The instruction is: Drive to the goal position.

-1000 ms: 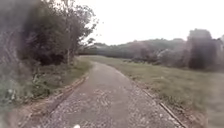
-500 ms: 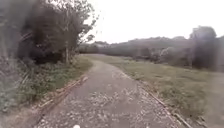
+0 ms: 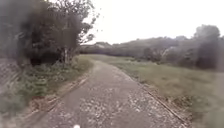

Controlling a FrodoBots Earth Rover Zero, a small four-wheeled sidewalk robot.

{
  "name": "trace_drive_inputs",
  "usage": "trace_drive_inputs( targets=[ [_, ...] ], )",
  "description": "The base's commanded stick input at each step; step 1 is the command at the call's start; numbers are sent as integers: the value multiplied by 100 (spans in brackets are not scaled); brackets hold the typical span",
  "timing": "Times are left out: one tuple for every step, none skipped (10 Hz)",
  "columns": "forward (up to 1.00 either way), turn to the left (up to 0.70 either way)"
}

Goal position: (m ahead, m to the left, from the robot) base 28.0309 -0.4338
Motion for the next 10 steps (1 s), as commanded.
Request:
trace_drive_inputs(
  targets=[
    [70,0],
    [70,0],
    [70,0],
    [70,0],
    [70,0],
    [70,5],
    [70,11],
    [70,10],
    [70,4],
    [70,0]
  ],
)
